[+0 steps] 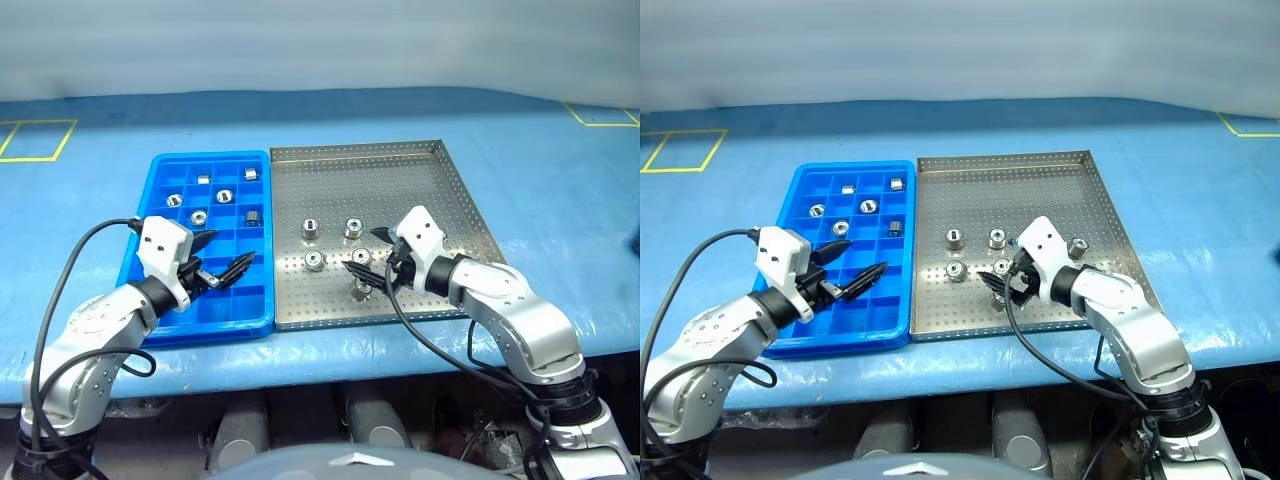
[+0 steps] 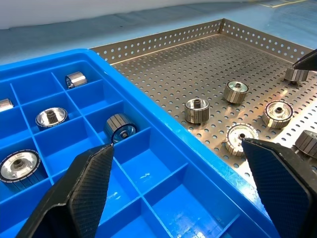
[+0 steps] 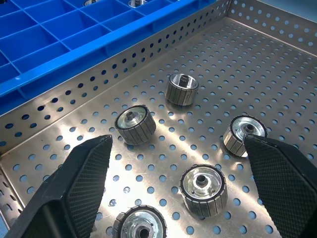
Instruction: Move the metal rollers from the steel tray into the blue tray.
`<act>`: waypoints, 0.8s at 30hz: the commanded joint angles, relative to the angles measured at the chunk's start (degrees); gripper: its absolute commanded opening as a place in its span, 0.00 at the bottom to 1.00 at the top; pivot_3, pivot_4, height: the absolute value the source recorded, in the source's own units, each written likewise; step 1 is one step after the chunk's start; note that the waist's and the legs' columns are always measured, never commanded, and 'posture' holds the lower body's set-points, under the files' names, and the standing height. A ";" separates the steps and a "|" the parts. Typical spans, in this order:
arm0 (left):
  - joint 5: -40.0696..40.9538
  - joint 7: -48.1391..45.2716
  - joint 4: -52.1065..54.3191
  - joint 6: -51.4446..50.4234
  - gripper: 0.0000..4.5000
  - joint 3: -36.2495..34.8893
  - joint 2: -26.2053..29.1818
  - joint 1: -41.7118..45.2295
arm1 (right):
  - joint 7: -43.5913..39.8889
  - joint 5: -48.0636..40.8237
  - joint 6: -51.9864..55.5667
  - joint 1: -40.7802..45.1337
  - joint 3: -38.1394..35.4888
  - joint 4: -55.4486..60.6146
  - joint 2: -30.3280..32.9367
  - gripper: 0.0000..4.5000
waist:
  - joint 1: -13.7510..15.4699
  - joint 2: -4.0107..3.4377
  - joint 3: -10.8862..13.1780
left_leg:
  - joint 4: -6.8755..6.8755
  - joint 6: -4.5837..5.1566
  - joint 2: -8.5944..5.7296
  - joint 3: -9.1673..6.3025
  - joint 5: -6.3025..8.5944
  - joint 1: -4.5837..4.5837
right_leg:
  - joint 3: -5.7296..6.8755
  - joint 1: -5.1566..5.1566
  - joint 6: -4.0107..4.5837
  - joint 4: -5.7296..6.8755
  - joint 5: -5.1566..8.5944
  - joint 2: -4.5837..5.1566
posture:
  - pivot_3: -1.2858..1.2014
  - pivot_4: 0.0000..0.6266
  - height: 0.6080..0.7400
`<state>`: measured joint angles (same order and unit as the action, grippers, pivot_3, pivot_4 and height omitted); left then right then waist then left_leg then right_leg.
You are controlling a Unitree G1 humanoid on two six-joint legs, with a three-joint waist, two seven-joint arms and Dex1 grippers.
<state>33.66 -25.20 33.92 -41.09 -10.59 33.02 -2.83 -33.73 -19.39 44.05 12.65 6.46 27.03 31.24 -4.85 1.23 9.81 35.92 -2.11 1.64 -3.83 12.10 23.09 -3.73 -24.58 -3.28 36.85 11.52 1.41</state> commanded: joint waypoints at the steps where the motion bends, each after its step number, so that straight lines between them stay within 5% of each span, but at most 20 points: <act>1: 0.06 -0.48 1.45 0.47 1.00 -0.94 0.58 0.05 | -0.21 0.13 -1.28 0.49 -0.27 1.17 0.27 0.99 | 0.00 0.00 0.00 | 0.00 0.00 0.00 0.00 0.00 0.00 | 0.00 0.00 0.00 0.00 0.00 0.00 | 0.49 0.24 1.00; 24: 0.08 -0.44 1.76 0.92 1.00 -0.90 0.02 -1.14 | -0.18 0.62 -0.58 0.64 0.10 0.86 0.29 0.99 | 0.05 0.00 0.00 | 0.01 0.00 0.00 0.00 0.00 0.00 | 0.00 0.00 0.00 0.01 0.00 0.00 | 0.49 0.24 1.00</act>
<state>33.70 -25.35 33.93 -41.04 -10.61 32.90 -3.90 -33.79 -18.52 44.06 12.66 7.44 26.97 31.25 -4.79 1.23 9.81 35.93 -2.11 1.64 -3.83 12.10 23.09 -3.73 -24.58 -3.28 36.86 11.52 1.41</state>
